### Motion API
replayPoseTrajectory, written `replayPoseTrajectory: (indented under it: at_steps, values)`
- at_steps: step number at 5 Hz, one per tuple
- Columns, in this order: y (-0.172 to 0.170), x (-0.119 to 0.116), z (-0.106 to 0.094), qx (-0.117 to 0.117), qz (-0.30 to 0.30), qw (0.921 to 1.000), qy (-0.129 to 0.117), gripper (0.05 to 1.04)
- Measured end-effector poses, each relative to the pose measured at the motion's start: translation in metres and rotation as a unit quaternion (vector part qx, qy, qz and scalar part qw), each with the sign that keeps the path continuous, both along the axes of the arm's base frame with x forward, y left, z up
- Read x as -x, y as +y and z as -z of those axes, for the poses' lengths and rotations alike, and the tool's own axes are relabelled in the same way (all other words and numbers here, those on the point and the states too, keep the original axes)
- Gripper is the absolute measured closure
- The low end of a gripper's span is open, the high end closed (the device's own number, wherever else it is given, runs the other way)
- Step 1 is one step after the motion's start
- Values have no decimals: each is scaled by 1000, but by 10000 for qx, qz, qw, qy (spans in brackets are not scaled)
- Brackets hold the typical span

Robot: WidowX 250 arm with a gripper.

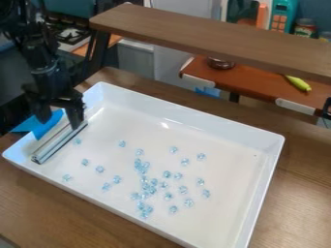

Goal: Sweep into pile

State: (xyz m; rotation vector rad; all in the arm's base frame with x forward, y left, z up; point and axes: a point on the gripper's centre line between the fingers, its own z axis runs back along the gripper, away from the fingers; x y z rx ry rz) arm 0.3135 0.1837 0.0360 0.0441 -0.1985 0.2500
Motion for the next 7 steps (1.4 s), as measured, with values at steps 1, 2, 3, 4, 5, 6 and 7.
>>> replayPoseTrajectory:
  at_steps: [1, 2, 3, 4, 5, 6, 7]
  values:
    - [8, -1, 10, -217, 6, 9998, 19, 83]
    - [12, -1, 18, -328, -42, 9994, 86, 83]
    - [12, -2, 28, -377, -80, 9991, 171, 83]
    - [11, -5, 34, -449, -65, 9988, 201, 83]
    - [10, -7, 35, -467, -85, 9987, 173, 83]
    - [7, -10, 34, -489, -81, 9987, 152, 119]
    - [7, -10, 35, -530, -114, 9984, 158, 400]
